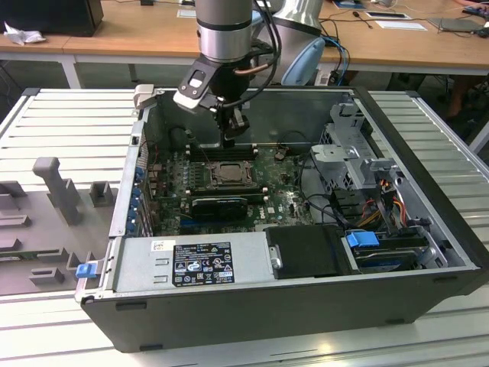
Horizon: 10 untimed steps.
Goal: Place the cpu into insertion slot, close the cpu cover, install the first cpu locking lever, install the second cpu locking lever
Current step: 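Install the first cpu locking lever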
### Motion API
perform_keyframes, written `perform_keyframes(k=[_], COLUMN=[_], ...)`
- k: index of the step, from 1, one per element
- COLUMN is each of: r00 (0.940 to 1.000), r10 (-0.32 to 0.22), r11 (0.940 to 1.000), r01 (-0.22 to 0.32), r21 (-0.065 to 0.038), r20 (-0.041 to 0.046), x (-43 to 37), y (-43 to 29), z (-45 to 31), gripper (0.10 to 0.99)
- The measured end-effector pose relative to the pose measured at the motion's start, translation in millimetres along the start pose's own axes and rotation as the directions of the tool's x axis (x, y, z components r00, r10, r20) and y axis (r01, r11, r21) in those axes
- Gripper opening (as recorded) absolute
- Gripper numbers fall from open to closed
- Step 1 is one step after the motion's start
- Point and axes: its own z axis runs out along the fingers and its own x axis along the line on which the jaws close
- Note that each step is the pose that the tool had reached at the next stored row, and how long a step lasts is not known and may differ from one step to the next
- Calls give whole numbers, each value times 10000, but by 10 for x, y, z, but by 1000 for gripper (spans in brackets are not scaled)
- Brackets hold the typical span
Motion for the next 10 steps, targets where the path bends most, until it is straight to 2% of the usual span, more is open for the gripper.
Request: perform_keyframes(k=[10], r00=[9988], r10=[-493], r11=[9988], r01=[493], r21=[-2], r20=[-28], x=[0], y=[0], z=[0], gripper=[106])
